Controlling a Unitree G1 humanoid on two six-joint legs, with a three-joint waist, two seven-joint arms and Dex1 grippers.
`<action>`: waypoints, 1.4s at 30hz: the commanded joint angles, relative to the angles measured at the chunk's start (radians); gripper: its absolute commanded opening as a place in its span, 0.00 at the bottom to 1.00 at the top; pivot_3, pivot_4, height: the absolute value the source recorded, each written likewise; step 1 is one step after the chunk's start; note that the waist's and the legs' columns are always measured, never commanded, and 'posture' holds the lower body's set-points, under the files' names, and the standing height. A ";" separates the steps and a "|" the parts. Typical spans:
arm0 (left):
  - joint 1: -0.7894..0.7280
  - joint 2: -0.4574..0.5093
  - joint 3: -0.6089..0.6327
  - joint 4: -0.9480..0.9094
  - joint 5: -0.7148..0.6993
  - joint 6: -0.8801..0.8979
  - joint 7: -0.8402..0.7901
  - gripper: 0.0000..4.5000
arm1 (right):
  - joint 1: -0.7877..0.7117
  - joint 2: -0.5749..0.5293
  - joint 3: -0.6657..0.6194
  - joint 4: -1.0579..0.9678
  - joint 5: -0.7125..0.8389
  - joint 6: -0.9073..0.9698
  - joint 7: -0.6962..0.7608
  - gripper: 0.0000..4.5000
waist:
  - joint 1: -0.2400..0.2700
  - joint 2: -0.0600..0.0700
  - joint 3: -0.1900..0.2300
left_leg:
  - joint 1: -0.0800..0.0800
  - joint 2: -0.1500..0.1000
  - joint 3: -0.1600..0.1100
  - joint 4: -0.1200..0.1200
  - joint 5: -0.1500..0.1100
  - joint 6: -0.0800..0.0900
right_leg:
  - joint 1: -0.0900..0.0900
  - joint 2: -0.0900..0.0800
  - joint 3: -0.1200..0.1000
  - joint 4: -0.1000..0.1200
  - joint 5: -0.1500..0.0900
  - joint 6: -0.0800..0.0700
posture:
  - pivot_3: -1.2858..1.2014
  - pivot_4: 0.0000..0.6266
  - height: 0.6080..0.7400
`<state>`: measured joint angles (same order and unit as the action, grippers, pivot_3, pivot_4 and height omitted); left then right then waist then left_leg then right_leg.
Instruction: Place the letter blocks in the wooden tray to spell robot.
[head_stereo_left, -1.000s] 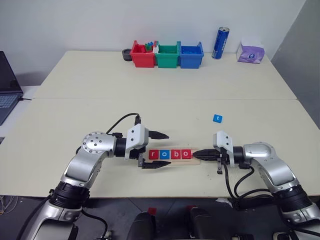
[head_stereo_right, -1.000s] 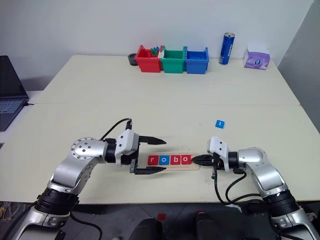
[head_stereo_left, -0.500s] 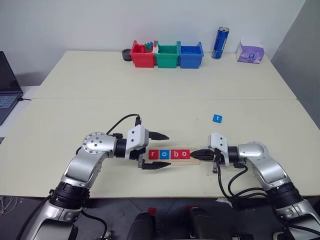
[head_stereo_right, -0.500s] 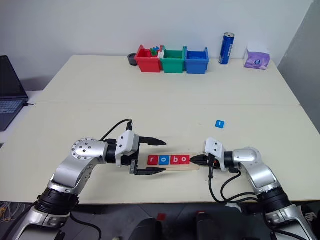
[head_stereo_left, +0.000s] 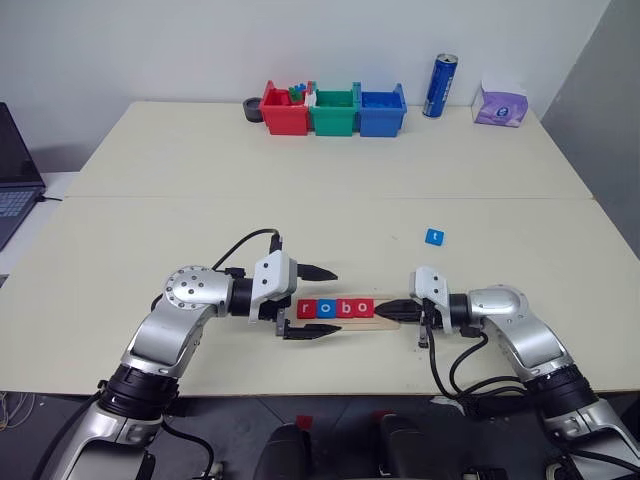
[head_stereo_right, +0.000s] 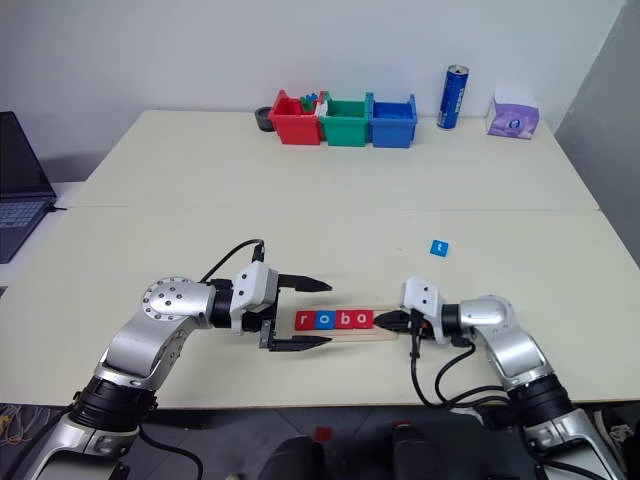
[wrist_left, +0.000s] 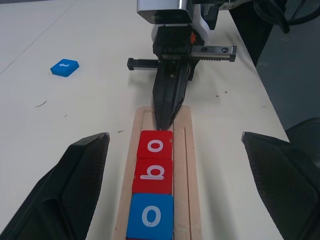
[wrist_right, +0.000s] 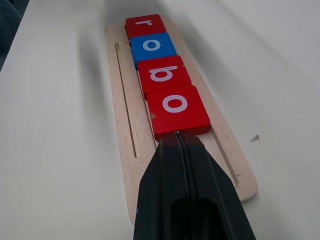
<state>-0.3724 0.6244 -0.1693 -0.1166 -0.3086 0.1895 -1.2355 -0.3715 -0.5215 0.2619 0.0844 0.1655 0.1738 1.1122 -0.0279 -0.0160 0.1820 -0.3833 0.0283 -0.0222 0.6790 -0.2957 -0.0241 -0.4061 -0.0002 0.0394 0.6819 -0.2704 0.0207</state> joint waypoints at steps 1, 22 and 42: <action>-0.003 0.010 0.004 -0.042 -0.013 -0.003 -0.004 1.00 | -0.010 0.014 0.016 -0.021 -0.010 -0.013 -0.004 0.00 | -0.001 0.000 0.000 | 0.000 0.000 0.000 0.000 0.000 0.000 | 0.000 0.000 0.000 0.000 0.000 0.000 | 0.52 0.24 1.00; -0.004 0.003 -0.002 -0.045 -0.015 -0.006 -0.002 1.00 | 0.033 -0.156 -0.189 -0.276 0.237 0.279 0.058 0.52 | 0.001 0.000 0.000 | 0.000 0.000 0.000 0.000 0.000 0.000 | 0.000 -0.001 0.000 0.000 0.000 0.000 | 0.52 0.24 1.00; -0.177 -0.221 -0.028 0.071 0.109 0.037 0.287 1.00 | -0.132 0.089 -0.351 0.124 -0.055 0.221 -0.760 0.99 | 0.000 0.000 0.000 | -0.001 -0.001 0.001 0.000 0.000 0.000 | 0.000 0.000 0.003 0.000 0.000 0.000 | 0.52 0.24 1.00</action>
<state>-0.5281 0.4136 -0.1932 -0.0493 -0.2211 0.2371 -0.9875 -0.4787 -0.4407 -0.0673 0.1955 0.1238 0.4229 0.3870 -0.0281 -0.0159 0.1819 -0.3839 0.0276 -0.0214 0.6785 -0.2955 -0.0244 -0.4064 -0.0005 0.0422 0.6818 -0.2703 0.0207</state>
